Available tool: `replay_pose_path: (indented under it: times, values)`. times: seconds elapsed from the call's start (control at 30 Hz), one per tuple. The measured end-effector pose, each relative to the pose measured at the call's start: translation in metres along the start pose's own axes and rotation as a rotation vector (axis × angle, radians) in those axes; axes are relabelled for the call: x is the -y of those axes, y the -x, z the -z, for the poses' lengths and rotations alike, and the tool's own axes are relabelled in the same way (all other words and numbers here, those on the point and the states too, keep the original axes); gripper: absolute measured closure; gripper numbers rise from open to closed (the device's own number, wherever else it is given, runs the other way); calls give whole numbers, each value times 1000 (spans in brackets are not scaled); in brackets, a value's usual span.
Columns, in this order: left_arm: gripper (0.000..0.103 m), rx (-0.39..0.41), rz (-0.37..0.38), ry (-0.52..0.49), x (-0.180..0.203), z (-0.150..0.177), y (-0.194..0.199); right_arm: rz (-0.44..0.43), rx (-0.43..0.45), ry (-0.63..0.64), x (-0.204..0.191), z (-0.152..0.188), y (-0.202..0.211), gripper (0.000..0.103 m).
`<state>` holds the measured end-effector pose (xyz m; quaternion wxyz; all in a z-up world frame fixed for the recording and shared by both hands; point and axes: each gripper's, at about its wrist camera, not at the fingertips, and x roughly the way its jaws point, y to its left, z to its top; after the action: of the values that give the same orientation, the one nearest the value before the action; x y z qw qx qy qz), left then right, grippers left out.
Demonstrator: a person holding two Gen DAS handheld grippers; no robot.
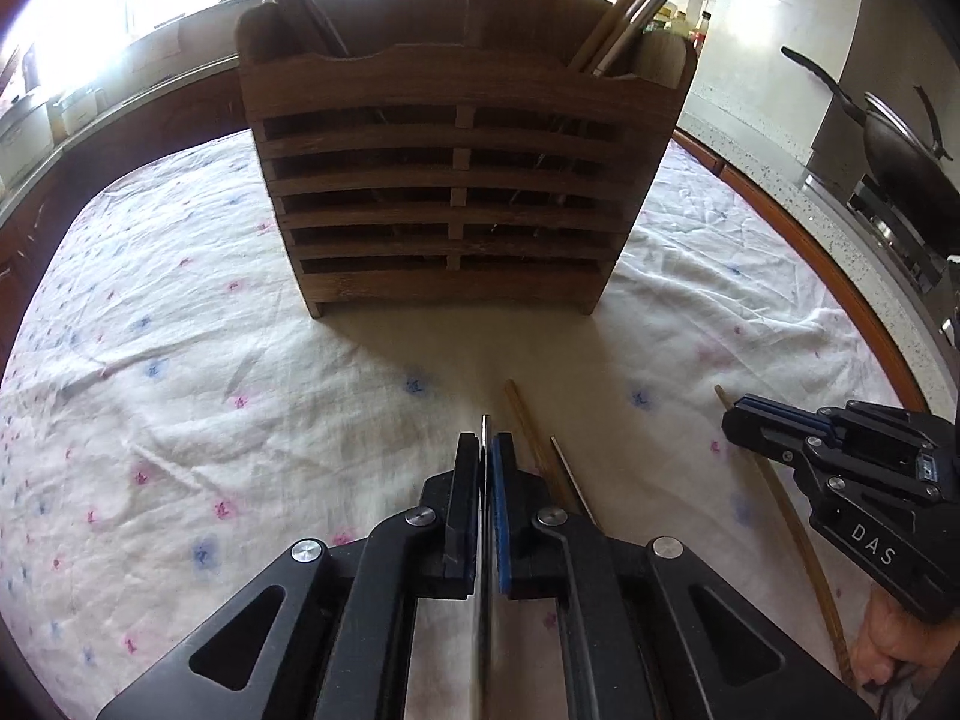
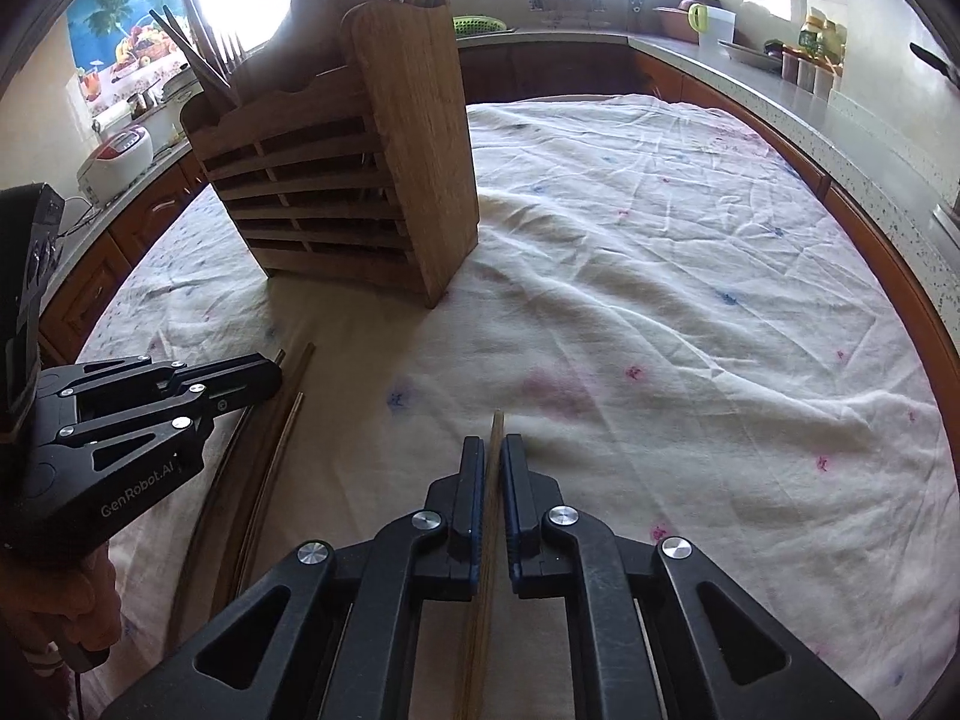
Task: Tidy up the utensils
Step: 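Close the right gripper on a bamboo chopstick while the left grasps a metal chopstick, then lift the chopstick upright with the left gripper while the right carries its chopstick toward the holder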
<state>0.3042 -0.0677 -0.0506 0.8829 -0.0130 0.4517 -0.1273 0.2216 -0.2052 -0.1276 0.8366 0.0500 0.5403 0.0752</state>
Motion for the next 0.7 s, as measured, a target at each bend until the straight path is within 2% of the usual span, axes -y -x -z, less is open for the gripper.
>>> replay_pose_path:
  times: [0.17, 0.37, 0.53, 0.7]
  values:
    - [101, 98, 89, 50, -13, 12, 58, -70, 76, -46, -2, 6, 37, 98]
    - [101, 248, 143, 90, -31, 27, 140, -117, 245, -62, -11, 0, 109, 98]
    - [101, 348, 158, 103, -44, 46, 197, -136, 366, -50, -22, -8, 159, 98]
    - [101, 410, 143, 101, -53, 59, 233, -146, 466, -21, -36, -18, 196, 98]
